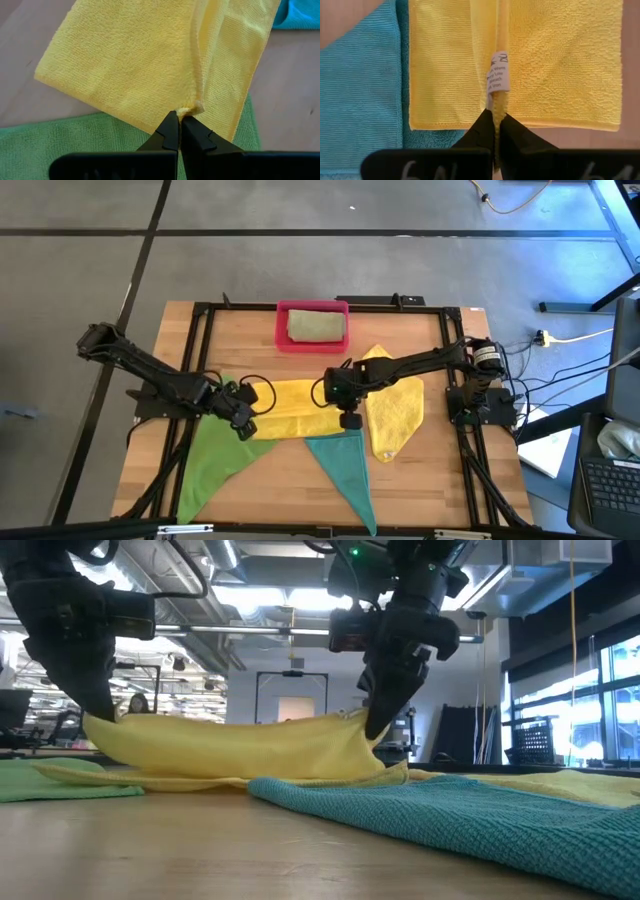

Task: Fold microfiber towels
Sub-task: Fold the left yellow microfiber cloth

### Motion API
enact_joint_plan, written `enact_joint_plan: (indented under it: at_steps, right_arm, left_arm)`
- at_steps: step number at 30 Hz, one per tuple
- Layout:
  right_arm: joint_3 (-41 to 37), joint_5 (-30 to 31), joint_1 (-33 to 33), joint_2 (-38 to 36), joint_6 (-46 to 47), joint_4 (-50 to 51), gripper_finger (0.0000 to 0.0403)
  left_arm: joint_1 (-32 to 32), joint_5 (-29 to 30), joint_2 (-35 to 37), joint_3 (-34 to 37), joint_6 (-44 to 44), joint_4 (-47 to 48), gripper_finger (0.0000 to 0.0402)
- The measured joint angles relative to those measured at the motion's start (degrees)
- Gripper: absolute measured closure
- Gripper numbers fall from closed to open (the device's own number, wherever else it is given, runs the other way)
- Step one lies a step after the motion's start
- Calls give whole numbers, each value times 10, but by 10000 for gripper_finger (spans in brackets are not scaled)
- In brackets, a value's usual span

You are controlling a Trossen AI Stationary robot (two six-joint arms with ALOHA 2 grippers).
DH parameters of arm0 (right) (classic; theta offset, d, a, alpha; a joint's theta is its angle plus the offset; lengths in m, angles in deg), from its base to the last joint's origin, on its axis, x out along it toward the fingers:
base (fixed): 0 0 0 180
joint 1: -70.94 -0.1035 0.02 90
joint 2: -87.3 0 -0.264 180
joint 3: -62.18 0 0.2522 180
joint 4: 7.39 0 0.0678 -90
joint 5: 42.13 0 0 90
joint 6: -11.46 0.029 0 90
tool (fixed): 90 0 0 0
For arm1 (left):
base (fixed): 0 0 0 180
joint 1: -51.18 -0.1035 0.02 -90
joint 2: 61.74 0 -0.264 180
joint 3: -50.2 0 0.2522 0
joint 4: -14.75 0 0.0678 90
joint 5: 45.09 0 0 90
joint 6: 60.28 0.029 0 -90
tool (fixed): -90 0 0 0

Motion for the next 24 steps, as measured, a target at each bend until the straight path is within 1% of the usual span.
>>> enact_joint_plan:
  at_steps: [7,13,21,24]
  right_arm:
    - [0,-2,0,0,0,7,393]
    - [0,-43,0,0,-2,9,393]
    - [0,-45,0,0,-2,8,392]
    - [0,-45,0,0,0,8,383]
  left_arm:
    - [0,-18,0,0,1,-4,401]
    - [6,-57,0,0,2,-27,401]
    - [23,-36,0,0,5,-17,401]
    - [23,-36,0,0,5,-19,401]
